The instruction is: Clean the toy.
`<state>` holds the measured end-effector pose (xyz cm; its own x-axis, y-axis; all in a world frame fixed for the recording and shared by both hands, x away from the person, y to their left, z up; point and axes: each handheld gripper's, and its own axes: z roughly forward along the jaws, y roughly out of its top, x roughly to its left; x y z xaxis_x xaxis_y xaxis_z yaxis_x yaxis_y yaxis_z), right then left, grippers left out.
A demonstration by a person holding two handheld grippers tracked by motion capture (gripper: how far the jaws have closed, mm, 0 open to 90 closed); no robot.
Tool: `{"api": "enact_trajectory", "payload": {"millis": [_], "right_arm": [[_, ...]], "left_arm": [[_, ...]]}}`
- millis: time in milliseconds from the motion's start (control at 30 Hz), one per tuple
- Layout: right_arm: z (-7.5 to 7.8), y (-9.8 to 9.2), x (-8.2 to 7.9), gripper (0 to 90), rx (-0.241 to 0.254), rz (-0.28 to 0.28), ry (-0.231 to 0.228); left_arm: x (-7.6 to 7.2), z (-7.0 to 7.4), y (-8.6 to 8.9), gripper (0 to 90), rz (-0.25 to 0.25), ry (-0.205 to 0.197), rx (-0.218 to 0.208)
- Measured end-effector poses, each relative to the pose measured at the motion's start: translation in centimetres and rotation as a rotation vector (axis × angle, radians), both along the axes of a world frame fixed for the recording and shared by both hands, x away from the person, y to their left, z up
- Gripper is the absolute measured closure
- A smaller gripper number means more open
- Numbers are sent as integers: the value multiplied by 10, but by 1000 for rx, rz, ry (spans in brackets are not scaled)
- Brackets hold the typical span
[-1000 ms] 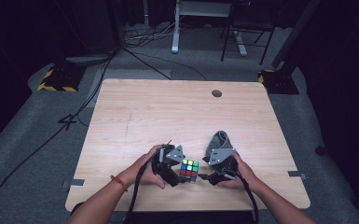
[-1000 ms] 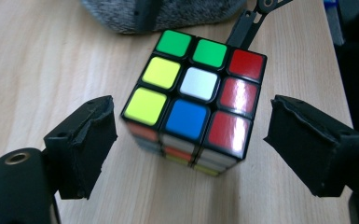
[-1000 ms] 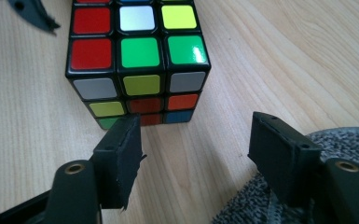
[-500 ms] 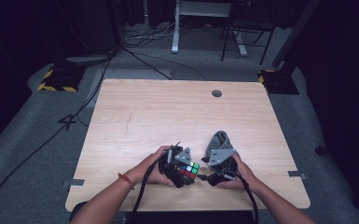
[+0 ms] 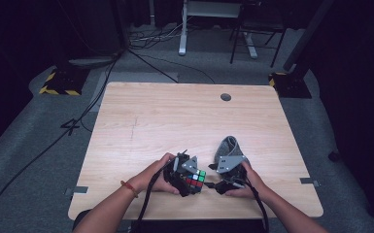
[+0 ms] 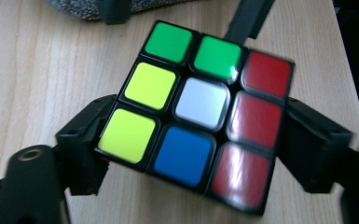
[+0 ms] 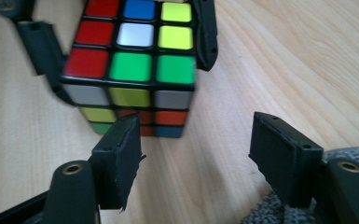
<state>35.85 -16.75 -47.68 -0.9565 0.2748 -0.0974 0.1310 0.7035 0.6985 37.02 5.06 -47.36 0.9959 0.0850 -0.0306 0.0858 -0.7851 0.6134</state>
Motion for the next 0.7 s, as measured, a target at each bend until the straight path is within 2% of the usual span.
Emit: {"api": "enact_trajectory", "payload": {"millis": [200,267,400,533,633,700], "right_arm": [[1,0,-2,332,4,9,-8],[2,-1,-2,330,17,7,-2],[3,0,-4,330,2,11,-26],[6,0,-6,330,15,9,-45],[11,-2,-7,336,44,4,-57],[16,-4,-7,348,84,-9,-49]], "left_arm": [[-3,0,4,264,-3,-29,1],[-4,-1,5,283,-7,-27,-2],[-5,-1,4,282,-4,-34,1],[-5,-1,5,274,8,-19,-3],[-4,0,6,283,16,-22,-19],[-3,1,6,290,16,-17,-32]]}}
